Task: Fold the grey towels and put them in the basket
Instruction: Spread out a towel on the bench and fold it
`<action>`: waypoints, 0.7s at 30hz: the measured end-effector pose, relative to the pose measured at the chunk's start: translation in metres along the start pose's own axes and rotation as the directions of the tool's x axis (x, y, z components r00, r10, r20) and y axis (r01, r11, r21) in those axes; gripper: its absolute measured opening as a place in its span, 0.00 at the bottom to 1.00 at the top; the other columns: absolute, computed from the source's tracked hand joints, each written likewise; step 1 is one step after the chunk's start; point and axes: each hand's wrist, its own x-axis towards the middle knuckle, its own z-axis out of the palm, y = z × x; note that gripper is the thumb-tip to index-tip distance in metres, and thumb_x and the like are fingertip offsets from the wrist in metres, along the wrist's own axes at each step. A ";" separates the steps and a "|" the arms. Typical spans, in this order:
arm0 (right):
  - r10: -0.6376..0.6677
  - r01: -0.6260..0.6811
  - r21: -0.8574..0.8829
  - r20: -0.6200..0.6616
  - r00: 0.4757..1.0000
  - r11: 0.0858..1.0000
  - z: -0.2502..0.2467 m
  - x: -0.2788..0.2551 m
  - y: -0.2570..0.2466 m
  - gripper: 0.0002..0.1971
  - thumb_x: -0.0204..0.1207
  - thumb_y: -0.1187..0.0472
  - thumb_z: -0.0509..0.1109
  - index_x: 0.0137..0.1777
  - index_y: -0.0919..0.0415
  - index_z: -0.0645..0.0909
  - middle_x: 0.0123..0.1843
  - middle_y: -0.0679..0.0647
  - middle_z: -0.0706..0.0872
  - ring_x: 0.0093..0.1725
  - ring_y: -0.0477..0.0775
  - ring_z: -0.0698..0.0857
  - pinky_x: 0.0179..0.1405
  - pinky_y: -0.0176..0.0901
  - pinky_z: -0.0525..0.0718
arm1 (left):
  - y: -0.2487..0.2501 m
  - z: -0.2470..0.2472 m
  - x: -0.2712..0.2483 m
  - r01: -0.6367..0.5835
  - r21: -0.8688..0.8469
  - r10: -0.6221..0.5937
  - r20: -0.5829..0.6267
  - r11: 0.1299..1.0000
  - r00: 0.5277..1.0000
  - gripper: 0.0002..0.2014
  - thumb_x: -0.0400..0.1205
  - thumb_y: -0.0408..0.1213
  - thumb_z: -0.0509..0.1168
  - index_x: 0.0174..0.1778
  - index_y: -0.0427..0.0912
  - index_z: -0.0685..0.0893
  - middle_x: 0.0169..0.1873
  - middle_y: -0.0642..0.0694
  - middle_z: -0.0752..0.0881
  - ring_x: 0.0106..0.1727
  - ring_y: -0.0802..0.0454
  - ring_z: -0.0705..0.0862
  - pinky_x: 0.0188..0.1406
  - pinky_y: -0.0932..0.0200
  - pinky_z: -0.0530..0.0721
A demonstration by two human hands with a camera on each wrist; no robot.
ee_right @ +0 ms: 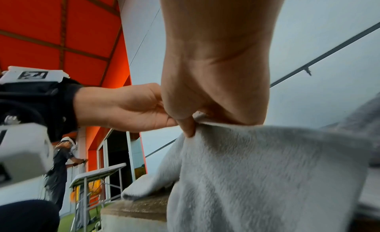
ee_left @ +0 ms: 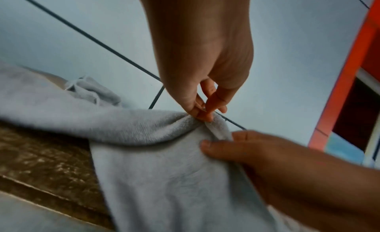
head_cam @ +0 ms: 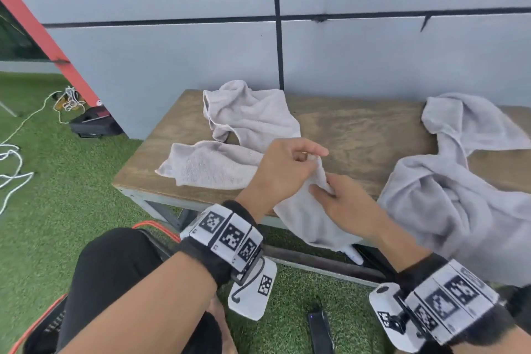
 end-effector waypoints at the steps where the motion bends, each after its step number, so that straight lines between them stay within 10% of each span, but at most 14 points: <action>1: -0.005 0.006 0.019 -0.038 0.999 1.000 -0.005 0.000 0.003 0.11 0.88 0.55 0.61 0.53 0.60 0.83 0.42 0.51 0.89 0.42 0.54 0.85 0.46 0.53 0.80 | -0.002 0.004 0.001 -0.018 0.029 0.017 0.028 0.999 0.999 0.17 0.78 0.20 0.63 0.53 0.43 0.91 0.37 0.37 0.89 0.27 0.60 0.77 0.28 0.70 0.74; 5: -0.038 0.052 0.061 -0.204 0.978 0.997 -0.026 0.001 0.004 0.12 0.88 0.58 0.61 0.42 0.58 0.79 0.33 0.50 0.80 0.32 0.49 0.75 0.34 0.41 0.70 | -0.034 0.019 0.006 -0.061 0.288 0.025 0.127 0.956 0.992 0.22 0.73 0.32 0.68 0.63 0.53 0.81 0.52 0.42 0.82 0.53 0.48 0.81 0.46 0.61 0.78; 9: -0.049 0.064 0.038 -0.318 0.947 0.997 -0.041 0.001 0.004 0.17 0.82 0.63 0.67 0.32 0.62 0.69 0.26 0.51 0.69 0.27 0.46 0.66 0.27 0.37 0.64 | -0.056 0.017 0.012 0.052 0.494 -0.031 -0.052 0.868 0.998 0.04 0.75 0.43 0.64 0.43 0.50 0.79 0.42 0.45 0.80 0.47 0.38 0.81 0.47 0.42 0.84; 15: 0.049 -0.013 0.074 -0.505 0.862 0.997 -0.060 0.003 0.015 0.11 0.83 0.61 0.65 0.42 0.67 0.81 0.33 0.57 0.81 0.31 0.48 0.73 0.31 0.45 0.68 | -0.062 -0.019 0.016 0.107 0.605 0.006 -0.183 0.789 0.983 0.04 0.83 0.37 0.63 0.51 0.50 0.80 0.35 0.57 0.83 0.43 0.47 0.83 0.62 0.44 0.77; 18: 0.082 -0.030 0.099 -0.580 0.810 0.995 -0.068 0.007 0.023 0.09 0.83 0.64 0.62 0.42 0.67 0.79 0.34 0.51 0.80 0.35 0.51 0.76 0.36 0.47 0.69 | -0.069 -0.040 0.016 0.153 0.594 -0.021 -0.223 0.790 0.974 0.06 0.83 0.35 0.59 0.44 0.49 0.80 0.32 0.53 0.81 0.40 0.42 0.82 0.51 0.43 0.82; 21: 0.084 -0.040 0.097 -0.506 0.859 0.994 -0.066 0.008 0.025 0.12 0.81 0.65 0.66 0.62 0.54 0.81 0.54 0.46 0.85 0.54 0.47 0.81 0.49 0.37 0.75 | -0.065 -0.048 0.013 0.139 0.461 -0.032 -0.231 0.876 0.972 0.07 0.85 0.32 0.57 0.46 0.45 0.79 0.34 0.47 0.82 0.35 0.45 0.82 0.30 0.55 0.76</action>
